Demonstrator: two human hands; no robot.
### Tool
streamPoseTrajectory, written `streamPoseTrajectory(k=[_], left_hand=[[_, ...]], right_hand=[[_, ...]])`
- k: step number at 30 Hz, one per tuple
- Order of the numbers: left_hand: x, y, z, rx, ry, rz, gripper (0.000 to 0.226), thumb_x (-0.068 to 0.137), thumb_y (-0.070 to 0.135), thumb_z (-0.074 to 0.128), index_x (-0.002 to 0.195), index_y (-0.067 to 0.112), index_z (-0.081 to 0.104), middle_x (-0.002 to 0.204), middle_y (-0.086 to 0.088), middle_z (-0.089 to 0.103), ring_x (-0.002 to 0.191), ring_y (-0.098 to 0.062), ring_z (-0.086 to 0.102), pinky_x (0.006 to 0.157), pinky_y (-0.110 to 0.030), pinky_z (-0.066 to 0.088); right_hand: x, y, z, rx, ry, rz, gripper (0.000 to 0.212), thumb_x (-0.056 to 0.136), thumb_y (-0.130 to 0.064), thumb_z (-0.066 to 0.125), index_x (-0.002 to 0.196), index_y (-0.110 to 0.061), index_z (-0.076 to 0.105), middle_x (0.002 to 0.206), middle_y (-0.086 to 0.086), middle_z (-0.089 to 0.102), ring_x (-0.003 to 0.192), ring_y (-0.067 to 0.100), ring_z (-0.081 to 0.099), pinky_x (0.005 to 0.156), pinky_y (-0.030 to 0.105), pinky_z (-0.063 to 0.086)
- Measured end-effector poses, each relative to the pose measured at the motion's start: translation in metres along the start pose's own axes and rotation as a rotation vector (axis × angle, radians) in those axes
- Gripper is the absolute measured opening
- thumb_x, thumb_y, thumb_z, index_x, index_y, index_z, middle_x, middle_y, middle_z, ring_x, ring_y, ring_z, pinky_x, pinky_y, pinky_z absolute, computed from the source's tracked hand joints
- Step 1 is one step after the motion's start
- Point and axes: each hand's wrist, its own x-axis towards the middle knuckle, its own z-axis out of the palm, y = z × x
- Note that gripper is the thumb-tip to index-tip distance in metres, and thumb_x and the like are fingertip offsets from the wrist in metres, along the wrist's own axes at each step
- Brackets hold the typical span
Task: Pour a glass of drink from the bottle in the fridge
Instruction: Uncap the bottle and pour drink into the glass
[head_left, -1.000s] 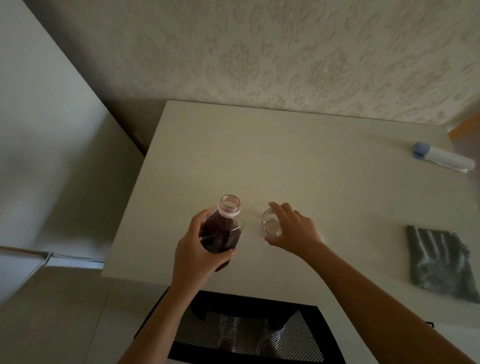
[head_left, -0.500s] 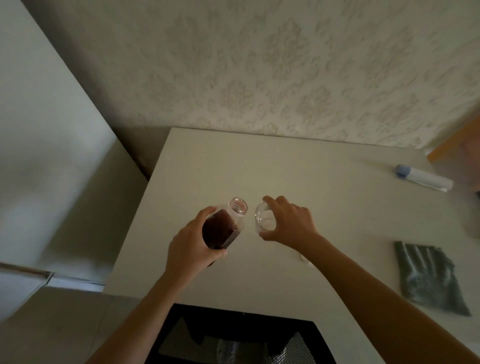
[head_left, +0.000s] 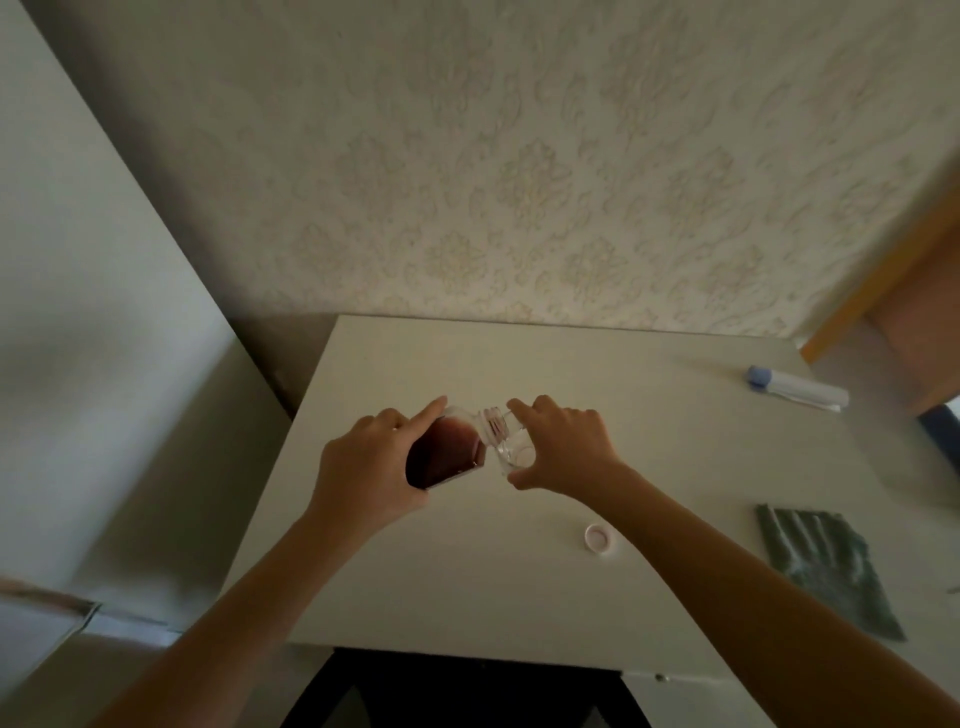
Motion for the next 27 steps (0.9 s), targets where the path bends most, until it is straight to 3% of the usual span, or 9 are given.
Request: streamPoseTrajectory(k=[4, 27], left_hand=[[0.003, 0.006, -0.003, 0.03, -0.038, 0.038, 0.1, 0.057, 0.039, 0.079, 0.142, 0.035, 0.028, 0.091, -0.004, 0.06, 0.076, -0.018, 0.054, 0.054, -0.026, 0.047], [0.001, 0.028, -0.005, 0.11, -0.117, 0.074, 0.101, 0.051, 0.042, 0.077, 0.141, 0.035, 0.032, 0.088, -0.005, 0.054, 0.075, -0.019, 0.049, 0.049, -0.029, 0.049]], right_hand=[[-0.004, 0.003, -0.003, -0.039, -0.013, 0.001, 0.089, 0.068, -0.055, 0.069, 0.139, -0.024, 0.025, 0.13, 0.006, 0.047, 0.105, 0.028, 0.058, 0.088, 0.042, 0.045], [-0.023, 0.015, 0.002, -0.071, 0.015, 0.003, 0.081, 0.069, -0.053, 0.067, 0.135, -0.022, 0.031, 0.123, 0.006, 0.051, 0.099, 0.028, 0.059, 0.086, 0.042, 0.043]])
